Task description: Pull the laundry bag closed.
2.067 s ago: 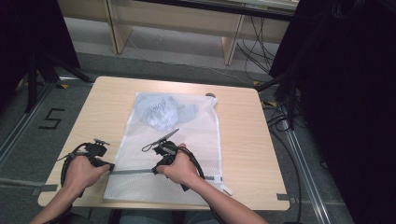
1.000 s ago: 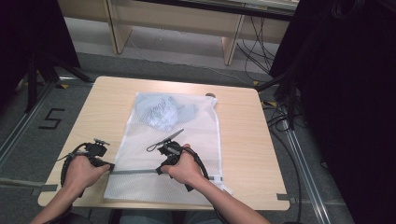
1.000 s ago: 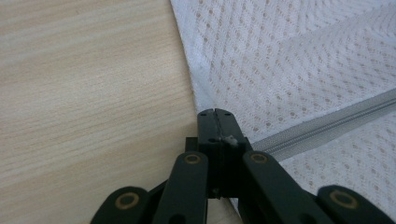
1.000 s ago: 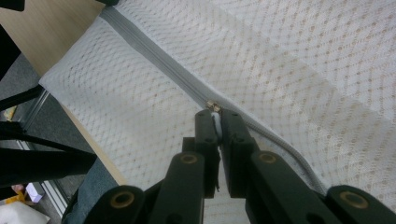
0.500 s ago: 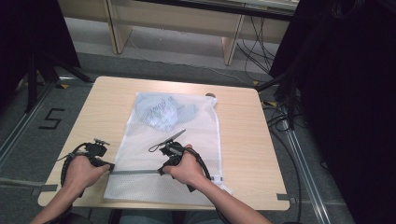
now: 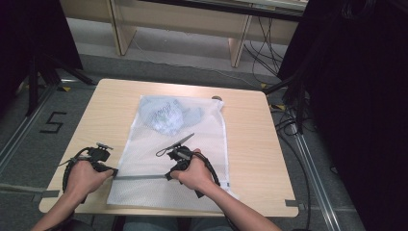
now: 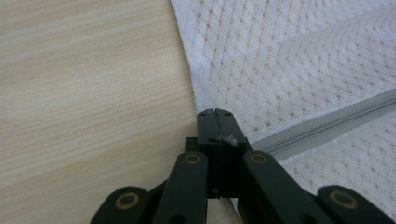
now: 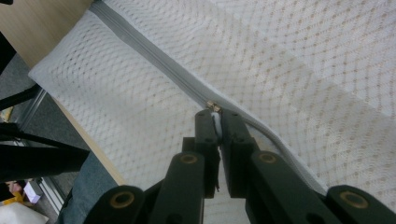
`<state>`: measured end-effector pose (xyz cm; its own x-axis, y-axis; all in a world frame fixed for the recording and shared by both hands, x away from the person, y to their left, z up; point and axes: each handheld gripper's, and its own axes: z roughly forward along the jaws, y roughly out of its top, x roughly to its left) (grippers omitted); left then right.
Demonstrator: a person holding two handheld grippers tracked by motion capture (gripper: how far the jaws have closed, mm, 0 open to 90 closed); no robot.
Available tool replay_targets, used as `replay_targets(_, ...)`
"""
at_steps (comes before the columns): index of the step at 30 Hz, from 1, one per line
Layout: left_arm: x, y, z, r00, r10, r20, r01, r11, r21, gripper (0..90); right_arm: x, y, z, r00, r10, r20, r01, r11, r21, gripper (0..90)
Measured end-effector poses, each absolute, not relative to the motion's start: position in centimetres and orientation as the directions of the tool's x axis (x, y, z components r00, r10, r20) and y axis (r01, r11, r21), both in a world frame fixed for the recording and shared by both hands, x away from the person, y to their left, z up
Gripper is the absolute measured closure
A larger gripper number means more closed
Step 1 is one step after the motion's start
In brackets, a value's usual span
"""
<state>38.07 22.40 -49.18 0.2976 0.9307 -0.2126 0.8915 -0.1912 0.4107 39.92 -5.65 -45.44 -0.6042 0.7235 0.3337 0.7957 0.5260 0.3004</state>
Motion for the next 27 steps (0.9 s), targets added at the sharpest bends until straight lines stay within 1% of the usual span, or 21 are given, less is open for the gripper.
replay_targets(2,38.1,22.4,-49.2,0.298,0.931,-0.212,0.892,-0.192,0.41,89.9,40.0,-5.9,-45.5,-0.621,0.71,0.332,0.783,0.538,0.312,87.0)
replay_targets(6,38.1,22.4,-49.2,0.297,0.931,-0.213,0.892,-0.19,0.411,89.9,39.9,-6.0,-45.5,-0.607,0.717,0.343,0.793,0.521,0.314,87.0)
replay_targets(8,38.1,22.4,-49.2,0.297,0.931,-0.213,0.892,-0.19,0.411,89.9,40.0,-6.2,-45.4,-0.622,0.71,0.332,0.782,0.537,0.317,87.0)
replay_targets(13,38.1,22.4,-49.2,0.297,0.931,-0.213,0.892,-0.191,0.41,89.9,39.9,-6.4,-45.4,-0.612,0.715,0.338,0.79,0.53,0.309,87.0)
replay_targets(16,38.1,22.4,-49.2,0.297,0.931,-0.213,0.892,-0.191,0.411,89.8,40.0,-6.5,-45.6,-0.626,0.704,0.335,0.778,0.533,0.334,87.0)
replay_targets(20,38.1,22.4,-49.2,0.298,0.931,-0.213,0.891,-0.191,0.411,89.9,40.0,-6.6,-45.5,-0.63,0.701,0.333,0.774,0.534,0.34,87.0)
replay_targets(27,38.1,22.4,-49.2,0.297,0.931,-0.213,0.891,-0.191,0.411,89.8,39.8,-6.9,-45.3,-0.622,0.708,0.334,0.781,0.533,0.326,87.0)
